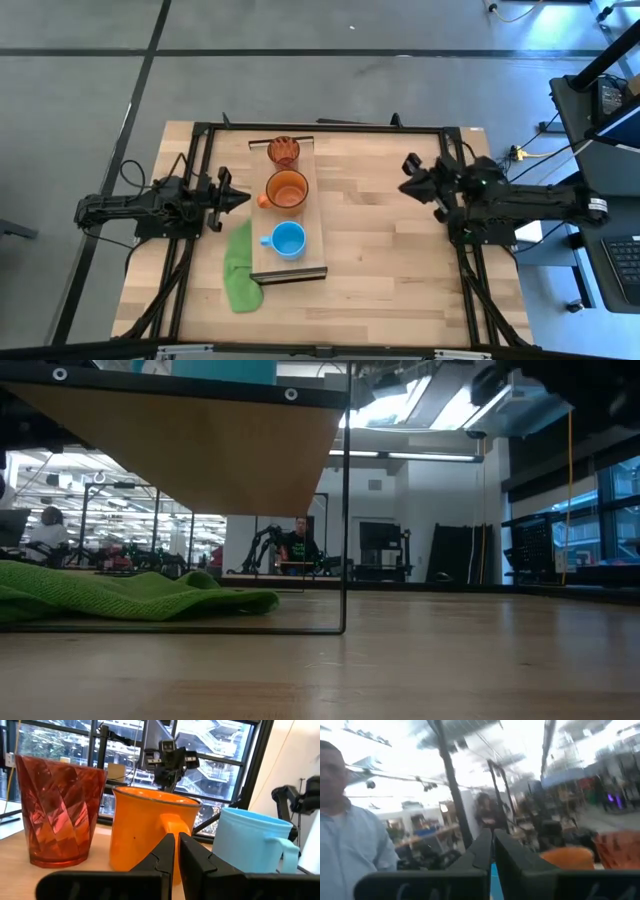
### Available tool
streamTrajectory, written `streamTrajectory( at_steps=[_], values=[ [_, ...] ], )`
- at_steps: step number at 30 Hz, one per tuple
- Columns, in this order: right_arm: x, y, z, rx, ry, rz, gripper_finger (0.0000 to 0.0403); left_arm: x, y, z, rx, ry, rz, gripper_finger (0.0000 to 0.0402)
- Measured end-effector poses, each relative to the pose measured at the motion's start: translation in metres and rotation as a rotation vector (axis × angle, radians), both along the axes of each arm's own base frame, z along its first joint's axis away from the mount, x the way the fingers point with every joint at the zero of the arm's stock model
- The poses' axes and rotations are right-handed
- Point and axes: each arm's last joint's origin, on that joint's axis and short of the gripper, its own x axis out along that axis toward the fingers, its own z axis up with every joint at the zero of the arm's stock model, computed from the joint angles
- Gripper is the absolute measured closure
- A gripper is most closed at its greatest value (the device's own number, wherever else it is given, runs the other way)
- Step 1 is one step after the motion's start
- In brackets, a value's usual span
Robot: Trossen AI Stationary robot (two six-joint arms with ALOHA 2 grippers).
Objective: Stack small to large cups/mugs on shelf
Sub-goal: Return to Home Position
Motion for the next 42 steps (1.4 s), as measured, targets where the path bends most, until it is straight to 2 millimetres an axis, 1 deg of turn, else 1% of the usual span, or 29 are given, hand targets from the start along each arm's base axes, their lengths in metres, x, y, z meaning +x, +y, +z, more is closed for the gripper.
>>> streamTrajectory(
  at_steps=[2, 6, 13, 15, 23, 29, 42],
  values=[
    [-0.007, 0.002, -0.009, 0.013, -0.022, 0.008, 0.038, 0.0, 0.0, 0.0, -0.007, -0.003, -0.001, 0.0386],
    [-0.017, 0.003, -0.028, 0.054, 0.018, -0.006, 0.038, 0.0, 0.0, 0.0, -0.008, -0.002, -0.001, 0.0386],
    [-0.032, 0.0, -0.05, 0.1, 0.035, -0.074, 0.038, 0.0, 0.0, 0.0, -0.011, -0.002, -0.001, 0.0386],
    [-0.034, 0.0, -0.052, 0.098, 0.033, -0.078, 0.038, 0.0, 0.0, 0.0, -0.011, -0.002, -0.001, 0.0386],
    [-0.035, -0.002, -0.059, 0.115, 0.109, -0.105, 0.038, 0.0, 0.0, 0.0, -0.011, -0.002, 0.0, 0.0386],
    [-0.041, -0.006, -0.056, 0.09, 0.086, -0.155, 0.038, 0.0, 0.0, 0.0, -0.03, 0.001, -0.004, 0.0386],
    [-0.054, -0.009, -0.059, 0.123, 0.121, -0.22, 0.038, 0.0, 0.0, -0.002, -0.037, 0.021, -0.004, 0.0386]
  ],
)
